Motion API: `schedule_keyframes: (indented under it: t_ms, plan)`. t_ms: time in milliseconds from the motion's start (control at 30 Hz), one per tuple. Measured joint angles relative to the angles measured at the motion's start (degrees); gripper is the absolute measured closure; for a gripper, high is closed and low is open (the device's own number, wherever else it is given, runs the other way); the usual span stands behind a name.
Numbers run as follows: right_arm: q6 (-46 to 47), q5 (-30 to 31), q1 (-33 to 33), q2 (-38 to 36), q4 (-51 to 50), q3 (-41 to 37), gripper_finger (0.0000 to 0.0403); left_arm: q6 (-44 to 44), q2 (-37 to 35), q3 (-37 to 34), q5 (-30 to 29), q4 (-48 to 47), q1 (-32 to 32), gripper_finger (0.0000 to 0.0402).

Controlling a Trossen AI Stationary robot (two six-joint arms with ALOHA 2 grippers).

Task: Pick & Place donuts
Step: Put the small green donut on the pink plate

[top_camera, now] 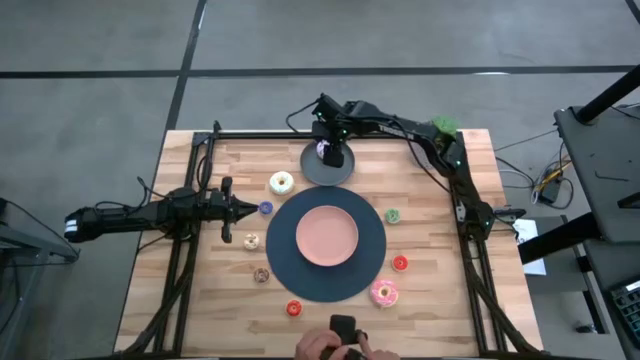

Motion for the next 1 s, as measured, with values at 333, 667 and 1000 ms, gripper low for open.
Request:
schedule_keyframes:
  t_ms: [333, 667, 1000]
  plan:
    - [0.1, -0.2, 3.7, -10.3, -3.0, -4.6, 0.0216, 0.0, 0.0, 0.0, 0.0, 0.0, 0.0, 0.0401]
    - [1.3, -0.2, 8.3, -25.2, -0.4, -22.2, 0.0218, 0.0, 0.0, 0.0, 0.0, -0.1, 0.0, 0.0401]
    - [7.1, 0.0, 15.4, -38.9, 5.8, -38.8, 0.0218, 0.0, 0.0, 0.0, 0.0, -0.3, 0.0, 0.0401]
